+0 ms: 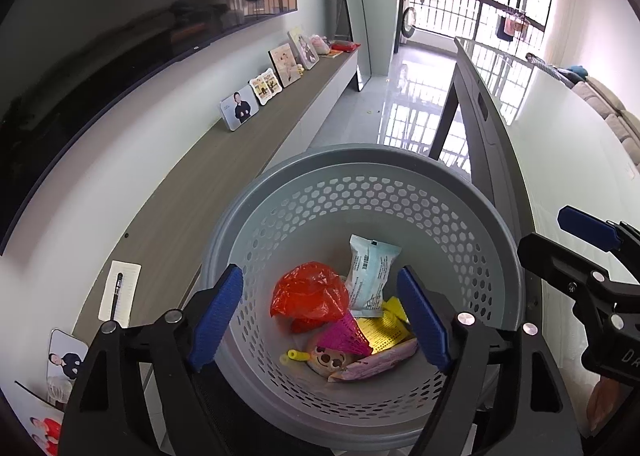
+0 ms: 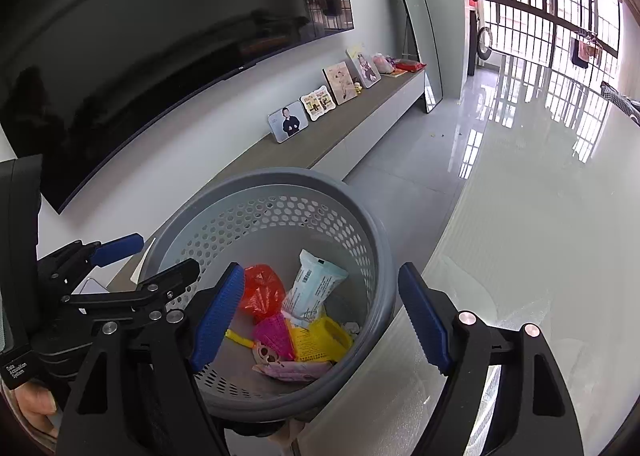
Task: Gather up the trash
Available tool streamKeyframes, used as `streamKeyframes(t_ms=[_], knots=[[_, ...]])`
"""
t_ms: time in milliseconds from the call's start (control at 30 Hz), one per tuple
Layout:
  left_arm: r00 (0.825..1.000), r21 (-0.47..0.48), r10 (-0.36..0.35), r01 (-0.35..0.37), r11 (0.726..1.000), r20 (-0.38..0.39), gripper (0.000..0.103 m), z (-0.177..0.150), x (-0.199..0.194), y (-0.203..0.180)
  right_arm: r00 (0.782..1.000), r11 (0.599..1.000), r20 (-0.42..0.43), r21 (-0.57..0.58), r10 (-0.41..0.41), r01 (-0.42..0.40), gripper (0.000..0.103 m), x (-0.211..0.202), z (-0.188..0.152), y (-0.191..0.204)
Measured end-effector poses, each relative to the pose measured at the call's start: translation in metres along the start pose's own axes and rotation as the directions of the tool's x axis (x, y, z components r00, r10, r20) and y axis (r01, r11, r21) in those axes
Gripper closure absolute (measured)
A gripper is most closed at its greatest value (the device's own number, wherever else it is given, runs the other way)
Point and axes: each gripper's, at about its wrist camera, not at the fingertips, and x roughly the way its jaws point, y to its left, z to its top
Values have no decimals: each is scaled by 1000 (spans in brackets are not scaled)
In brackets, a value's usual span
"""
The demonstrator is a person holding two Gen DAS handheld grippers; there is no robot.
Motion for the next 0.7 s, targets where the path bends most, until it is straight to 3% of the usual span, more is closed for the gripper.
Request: streamKeyframes(t_ms=[700], knots=[[998,-19,54,-53,998,21,6,-2,-13,6,998,998,18,38,-60,59,27,-18,-12,-1]])
